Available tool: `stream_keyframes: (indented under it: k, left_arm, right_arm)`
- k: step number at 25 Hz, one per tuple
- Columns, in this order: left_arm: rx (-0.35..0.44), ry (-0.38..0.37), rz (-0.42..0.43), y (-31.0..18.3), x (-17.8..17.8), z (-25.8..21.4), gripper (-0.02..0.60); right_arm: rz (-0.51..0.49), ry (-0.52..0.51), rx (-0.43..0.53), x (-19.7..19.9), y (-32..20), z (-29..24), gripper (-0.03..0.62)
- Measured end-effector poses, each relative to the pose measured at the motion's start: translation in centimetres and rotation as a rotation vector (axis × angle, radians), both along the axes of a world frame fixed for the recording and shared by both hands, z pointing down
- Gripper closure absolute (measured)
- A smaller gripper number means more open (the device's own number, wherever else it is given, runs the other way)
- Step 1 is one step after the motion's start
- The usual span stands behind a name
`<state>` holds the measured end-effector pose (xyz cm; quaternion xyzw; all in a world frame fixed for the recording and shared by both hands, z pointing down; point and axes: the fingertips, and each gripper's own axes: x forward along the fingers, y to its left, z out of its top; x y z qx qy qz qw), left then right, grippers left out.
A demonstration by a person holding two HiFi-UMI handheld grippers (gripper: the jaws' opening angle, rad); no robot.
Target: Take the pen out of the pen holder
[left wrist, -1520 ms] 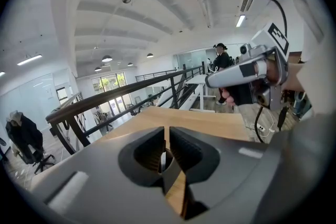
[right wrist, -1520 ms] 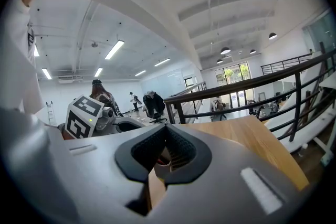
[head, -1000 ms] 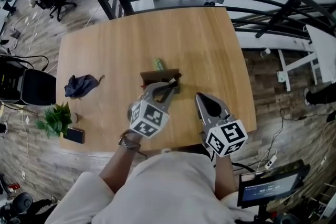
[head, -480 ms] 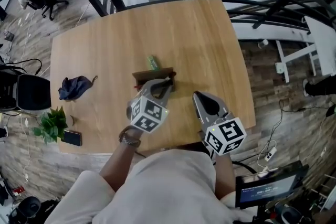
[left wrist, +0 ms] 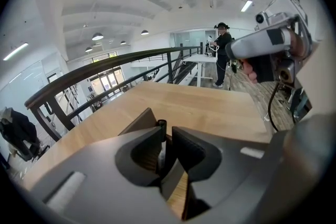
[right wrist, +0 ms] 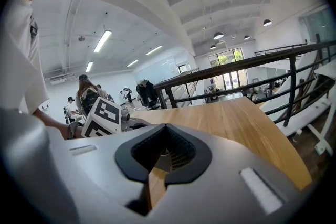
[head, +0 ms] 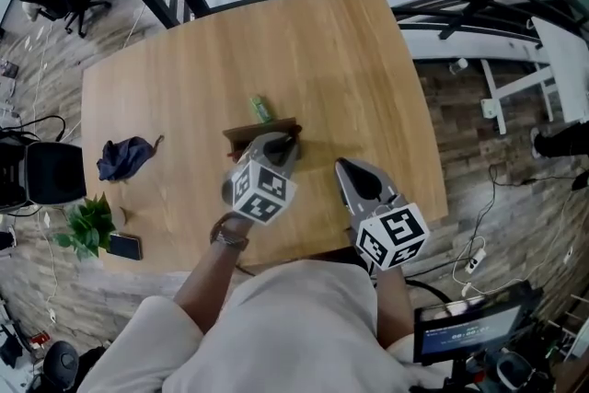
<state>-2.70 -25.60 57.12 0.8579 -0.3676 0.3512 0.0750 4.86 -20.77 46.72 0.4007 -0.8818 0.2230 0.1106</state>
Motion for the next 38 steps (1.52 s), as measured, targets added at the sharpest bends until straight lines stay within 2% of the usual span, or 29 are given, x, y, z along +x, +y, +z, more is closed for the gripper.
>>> stream_keyframes:
  k: [7, 19, 38]
  left_arm:
    - [-0.015, -0.051, -0.017, -0.7, 0.3, 1.6, 0.502]
    - [0.006, -0.084, -0.017, -1.1, 0.2, 2.7, 0.499]
    - [0.017, -0.084, 0.001, -1.2, 0.8, 2.9, 0.507]
  right_arm:
    - [0.011, 0.002, -0.025, 0.6, -0.3, 0.6, 0.591]
    - [0.020, -0.012, -0.044, 0.5, -0.2, 1.3, 0.591]
    - [0.029, -0.012, -0.066, 0.7, -0.4, 1.8, 0.591]
